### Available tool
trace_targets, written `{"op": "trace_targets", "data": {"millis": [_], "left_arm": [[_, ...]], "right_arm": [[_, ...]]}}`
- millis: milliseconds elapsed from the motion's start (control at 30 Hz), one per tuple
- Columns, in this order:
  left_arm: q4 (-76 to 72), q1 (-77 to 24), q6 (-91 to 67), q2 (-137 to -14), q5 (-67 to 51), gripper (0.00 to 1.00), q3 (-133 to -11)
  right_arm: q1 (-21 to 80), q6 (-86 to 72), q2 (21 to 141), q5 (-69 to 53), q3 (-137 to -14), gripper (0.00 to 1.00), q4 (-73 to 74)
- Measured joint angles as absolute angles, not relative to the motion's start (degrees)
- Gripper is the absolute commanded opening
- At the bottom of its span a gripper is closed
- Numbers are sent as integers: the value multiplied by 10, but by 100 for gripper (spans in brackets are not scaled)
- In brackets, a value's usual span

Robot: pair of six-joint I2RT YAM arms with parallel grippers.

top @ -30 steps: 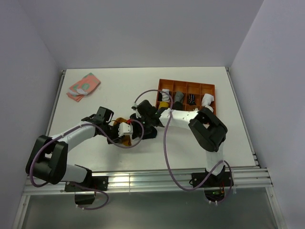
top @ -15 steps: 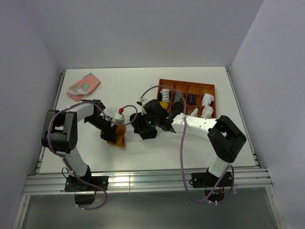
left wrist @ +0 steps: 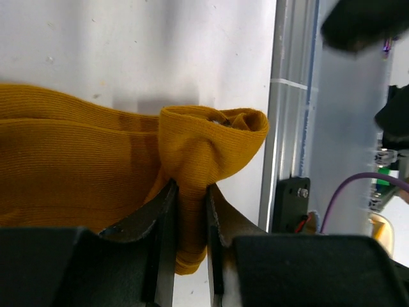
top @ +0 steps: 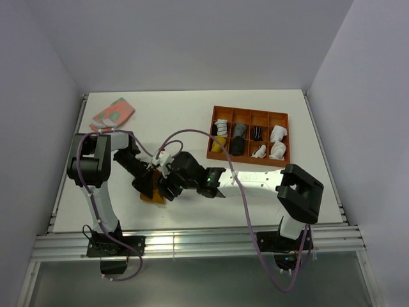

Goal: Roll the socks
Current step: Roll the sock at the center of the board.

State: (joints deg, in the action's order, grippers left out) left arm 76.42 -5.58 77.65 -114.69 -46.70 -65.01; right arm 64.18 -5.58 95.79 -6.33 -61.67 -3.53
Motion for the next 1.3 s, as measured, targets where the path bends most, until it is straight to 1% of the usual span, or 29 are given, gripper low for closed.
{"op": "trace_targets", "data": {"millis": [333,800,1300], "left_arm": [[786,-54,774,-1172,-467,7,-657],[802,-54,762,-1194,-463,6,-674],[805,-54,757,-1197,-456,7,-675]], "right_arm": [[696,26,1032,-3,-658,63,-49],[744,79,1068,75,-664,63,-67],[750,102,1150,97,-707,63,-65]]}}
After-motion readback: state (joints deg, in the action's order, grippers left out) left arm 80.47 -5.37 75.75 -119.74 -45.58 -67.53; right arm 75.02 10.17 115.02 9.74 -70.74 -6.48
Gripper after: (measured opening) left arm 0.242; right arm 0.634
